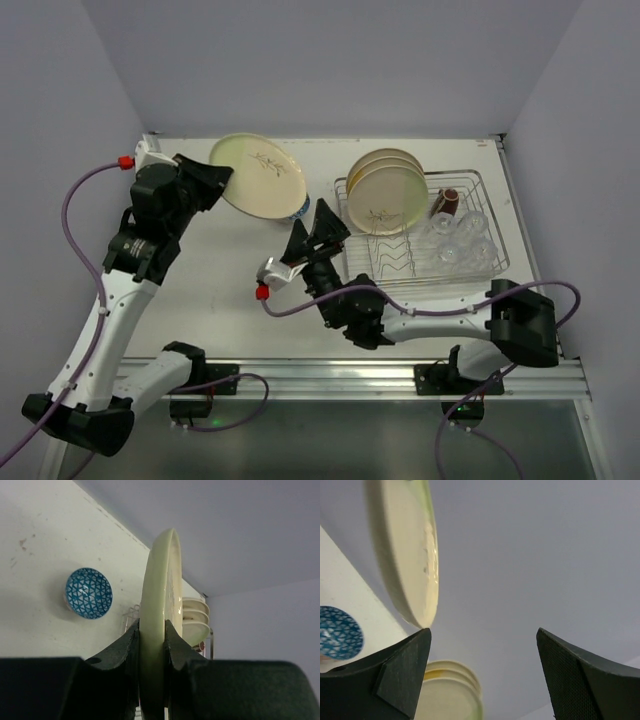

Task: Unload the mixed dishes from the dish rack

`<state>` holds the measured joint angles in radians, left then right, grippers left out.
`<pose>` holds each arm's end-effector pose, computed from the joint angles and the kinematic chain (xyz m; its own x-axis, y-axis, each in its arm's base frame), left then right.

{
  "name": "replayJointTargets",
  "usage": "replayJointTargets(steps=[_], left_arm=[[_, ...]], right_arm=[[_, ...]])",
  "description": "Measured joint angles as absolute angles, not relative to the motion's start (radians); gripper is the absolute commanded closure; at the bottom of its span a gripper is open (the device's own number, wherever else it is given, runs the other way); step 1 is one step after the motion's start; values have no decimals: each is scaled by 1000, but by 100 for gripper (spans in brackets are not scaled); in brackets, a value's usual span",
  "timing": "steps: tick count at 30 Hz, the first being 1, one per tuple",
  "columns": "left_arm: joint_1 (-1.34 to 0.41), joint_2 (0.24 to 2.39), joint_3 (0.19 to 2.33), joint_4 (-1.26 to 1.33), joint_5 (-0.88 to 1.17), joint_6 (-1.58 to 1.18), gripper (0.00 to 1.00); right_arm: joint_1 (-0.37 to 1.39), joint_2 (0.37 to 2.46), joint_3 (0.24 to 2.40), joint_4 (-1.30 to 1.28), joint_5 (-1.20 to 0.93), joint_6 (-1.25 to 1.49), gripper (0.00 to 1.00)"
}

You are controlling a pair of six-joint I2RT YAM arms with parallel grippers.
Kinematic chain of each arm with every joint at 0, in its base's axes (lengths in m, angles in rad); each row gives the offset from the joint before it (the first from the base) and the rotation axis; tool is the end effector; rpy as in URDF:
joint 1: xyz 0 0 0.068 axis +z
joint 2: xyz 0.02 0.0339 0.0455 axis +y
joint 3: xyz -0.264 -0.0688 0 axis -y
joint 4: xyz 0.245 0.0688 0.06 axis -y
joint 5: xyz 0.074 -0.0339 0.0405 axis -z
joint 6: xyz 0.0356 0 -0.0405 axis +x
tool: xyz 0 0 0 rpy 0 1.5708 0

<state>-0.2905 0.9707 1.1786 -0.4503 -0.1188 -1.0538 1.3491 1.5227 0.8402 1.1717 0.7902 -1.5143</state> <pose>0.1970 -0.0545 0.4144 -0.2651 -0.8217 -0.5046 -0.1138 0.5463 -0.8298 0.0956 0.3092 0.3158 0.5535 -0.7394 -0.3832 0.0722 0.5010 -0.8624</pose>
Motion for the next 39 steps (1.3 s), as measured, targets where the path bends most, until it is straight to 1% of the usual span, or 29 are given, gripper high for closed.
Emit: replayJointTargets(steps=[1,3,4,6,8,10,13,16,19,21,25,29,35,39], left_arm=[[-277,979,1184,-449,-127,-1053,100],[-233,1001,1193,-448,-136,-1045,100],[-208,1015,1194,-443,-134,-1039,100],[-144,1048,1194,-427,-121,-1030,100],[-74,1088,1194,-404,-94,-1025,100],[-2,1129,1192,-365,-53,-1018,100],[114,1193,1165,-252,15,-1008,100],[203,1259,1122,-118,72,-1001,100],[255,1326,1046,49,120,-992,100],[271,1361,958,177,145,-982,100],[274,1429,839,314,191,-972,100],[274,1519,749,457,221,-973,100],[276,1654,700,570,225,-972,100],[279,1681,671,637,225,-981,100]], right_arm=[[1349,1499,857,1154,812,-1452,12],[1343,1442,929,1039,851,-1308,11],[1335,1409,979,941,862,-1199,1],[1299,1350,1129,651,864,-920,1],[1221,1319,1332,320,796,-596,1],[1121,1288,1484,84,707,-319,1],[994,1193,1556,-156,571,-15,1],[933,1102,1546,-292,426,167,1],[920,1042,1513,-377,338,263,1],[916,1022,1485,-406,293,296,1],[890,983,1371,-423,213,344,1],[826,955,1271,-440,113,399,1],[770,944,1217,-428,52,435,1],[756,918,1182,-424,38,438,1]])
